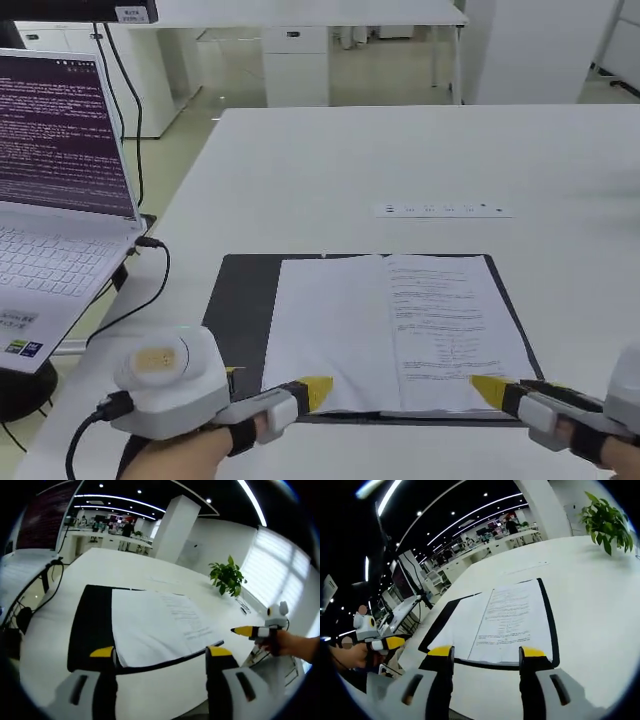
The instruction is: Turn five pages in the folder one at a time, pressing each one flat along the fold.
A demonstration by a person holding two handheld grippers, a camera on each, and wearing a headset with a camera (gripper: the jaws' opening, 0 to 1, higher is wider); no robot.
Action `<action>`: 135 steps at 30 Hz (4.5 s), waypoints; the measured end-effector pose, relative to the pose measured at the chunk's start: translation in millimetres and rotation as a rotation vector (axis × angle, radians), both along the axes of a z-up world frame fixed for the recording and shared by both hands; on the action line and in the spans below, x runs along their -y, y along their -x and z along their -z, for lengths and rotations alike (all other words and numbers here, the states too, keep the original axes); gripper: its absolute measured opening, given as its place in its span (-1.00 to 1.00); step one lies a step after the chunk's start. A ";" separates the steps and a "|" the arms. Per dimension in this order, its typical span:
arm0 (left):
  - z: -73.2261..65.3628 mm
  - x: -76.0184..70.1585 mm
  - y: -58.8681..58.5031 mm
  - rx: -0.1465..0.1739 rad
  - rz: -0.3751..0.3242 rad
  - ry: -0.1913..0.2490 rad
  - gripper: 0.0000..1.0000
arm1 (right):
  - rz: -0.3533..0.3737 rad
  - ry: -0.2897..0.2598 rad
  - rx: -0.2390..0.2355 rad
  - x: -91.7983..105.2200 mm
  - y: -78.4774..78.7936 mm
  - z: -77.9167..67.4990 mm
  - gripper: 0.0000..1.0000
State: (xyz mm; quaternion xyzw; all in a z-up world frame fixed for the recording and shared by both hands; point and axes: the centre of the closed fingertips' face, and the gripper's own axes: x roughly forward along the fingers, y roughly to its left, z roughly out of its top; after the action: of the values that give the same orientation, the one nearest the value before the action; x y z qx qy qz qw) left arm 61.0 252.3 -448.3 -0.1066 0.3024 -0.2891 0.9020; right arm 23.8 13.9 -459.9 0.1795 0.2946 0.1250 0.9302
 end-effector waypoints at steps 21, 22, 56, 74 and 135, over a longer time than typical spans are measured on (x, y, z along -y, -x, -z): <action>-17.5 -35.6 35.8 0.099 0.003 -0.190 0.98 | -0.034 0.222 0.076 28.9 33.1 -15.0 1.00; -16.8 -35.7 36.8 0.095 0.002 -0.188 0.98 | -0.042 0.227 0.085 28.7 33.5 -16.4 1.00; 10.5 79.3 1.4 0.053 0.230 -0.181 0.69 | -0.066 0.215 0.064 33.0 28.6 -5.7 0.97; 43.6 183.4 -7.1 0.069 0.357 -0.159 0.52 | -0.053 0.188 0.033 53.7 24.6 6.2 0.97; 97.8 270.5 -32.2 0.327 0.330 -0.130 -0.08 | 0.017 0.079 -0.003 78.9 16.3 39.0 0.90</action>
State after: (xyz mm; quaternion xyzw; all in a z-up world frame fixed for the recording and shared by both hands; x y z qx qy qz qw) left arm 93.2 -18.3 -546.2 0.0508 0.1835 -0.4259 0.8845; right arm 7.5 -65.0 -498.9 0.1452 0.2990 0.1052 0.9373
